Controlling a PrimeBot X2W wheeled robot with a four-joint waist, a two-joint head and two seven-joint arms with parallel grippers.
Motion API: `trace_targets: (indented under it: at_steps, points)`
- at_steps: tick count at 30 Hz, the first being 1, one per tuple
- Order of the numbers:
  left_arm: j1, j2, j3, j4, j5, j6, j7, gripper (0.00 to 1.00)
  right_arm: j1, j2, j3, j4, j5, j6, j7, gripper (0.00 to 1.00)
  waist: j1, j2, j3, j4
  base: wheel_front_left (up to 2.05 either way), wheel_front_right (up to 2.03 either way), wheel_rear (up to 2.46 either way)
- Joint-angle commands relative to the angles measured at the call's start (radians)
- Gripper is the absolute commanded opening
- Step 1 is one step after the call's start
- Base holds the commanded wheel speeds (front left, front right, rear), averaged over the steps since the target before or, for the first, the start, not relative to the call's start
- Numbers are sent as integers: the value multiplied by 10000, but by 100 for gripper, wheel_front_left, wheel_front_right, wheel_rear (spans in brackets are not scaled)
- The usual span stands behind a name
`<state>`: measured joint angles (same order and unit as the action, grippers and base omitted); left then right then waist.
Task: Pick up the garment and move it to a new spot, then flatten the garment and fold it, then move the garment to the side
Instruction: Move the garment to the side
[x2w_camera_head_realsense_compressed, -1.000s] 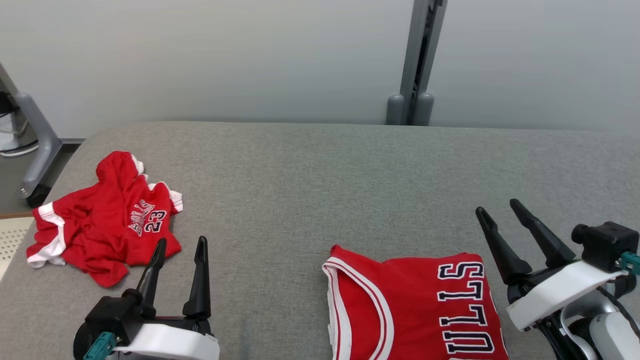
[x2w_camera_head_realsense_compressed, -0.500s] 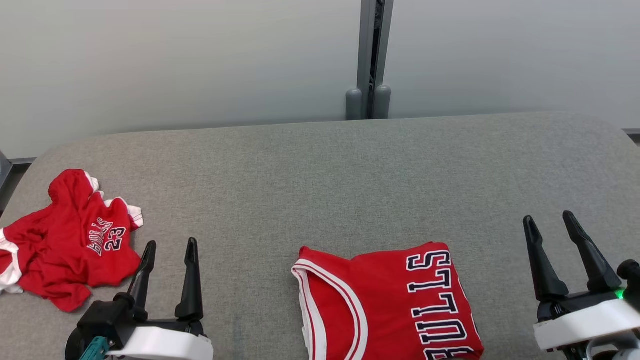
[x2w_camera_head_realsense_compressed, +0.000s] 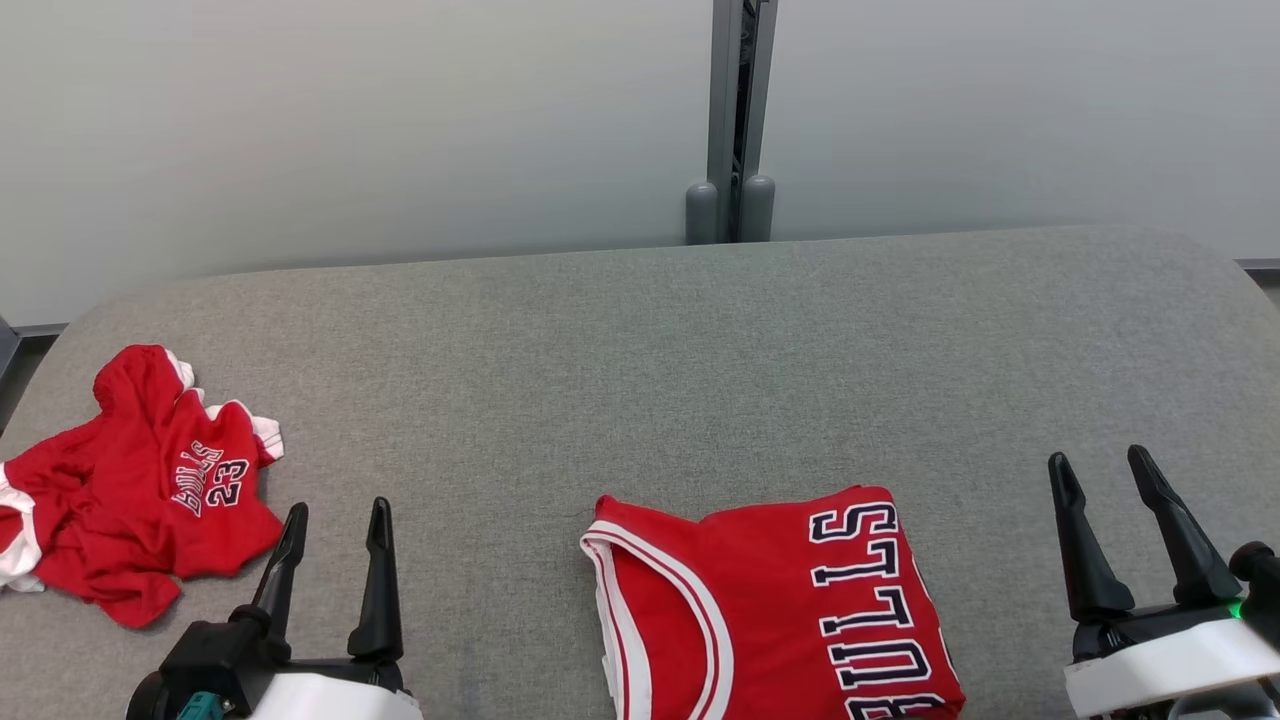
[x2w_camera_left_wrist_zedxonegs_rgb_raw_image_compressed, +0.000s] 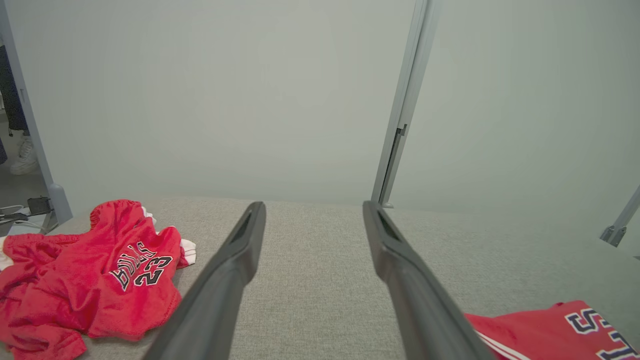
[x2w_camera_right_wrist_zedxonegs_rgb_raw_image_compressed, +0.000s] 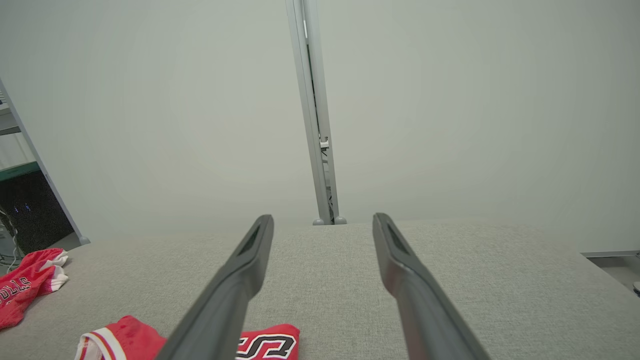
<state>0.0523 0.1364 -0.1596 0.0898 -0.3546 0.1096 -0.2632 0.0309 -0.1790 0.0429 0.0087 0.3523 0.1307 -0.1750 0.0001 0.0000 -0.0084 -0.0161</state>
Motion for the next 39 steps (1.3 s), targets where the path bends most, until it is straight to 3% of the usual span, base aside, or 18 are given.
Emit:
trace_targets:
  at_steps: [1,7,15,25,33,34,36,39]
  points:
    - [-86,13,16,-23,65,-32,-19,100,69,-16,-9,-44,-64,1,8,100,-1,0,0,17,0,0,0]
    - [-155,7,-60,21,153,-55,-19,100,97,-47,46,76,-15,1,256,100,-1,0,-11,122,0,0,0]
    - [-229,-44,-199,97,160,-97,-16,100,-721,-399,1136,2240,1016,1,2264,100,-1,0,71,320,0,0,0]
    - [-497,16,-328,205,88,-162,49,100,-2285,-155,1743,5061,2107,1,4019,100,-1,0,343,958,0,0,0]
    - [-598,72,-331,332,-4,-193,54,100,-2421,-5,2209,5955,3200,1,5189,100,-1,0,308,1216,0,0,0]
    - [-599,82,-324,348,-17,-188,52,100,-2436,-30,2251,5920,3242,1,5062,80,-1,0,297,1213,0,0,0]
    - [-601,89,-325,360,-32,-177,46,100,-2496,-99,2327,5836,3310,1,4784,2,-1,0,284,1183,0,0,0]
    - [-654,88,-381,359,-27,-217,38,100,-2682,-248,2451,5745,3368,1,4378,0,-1,0,269,1087,0,0,0]
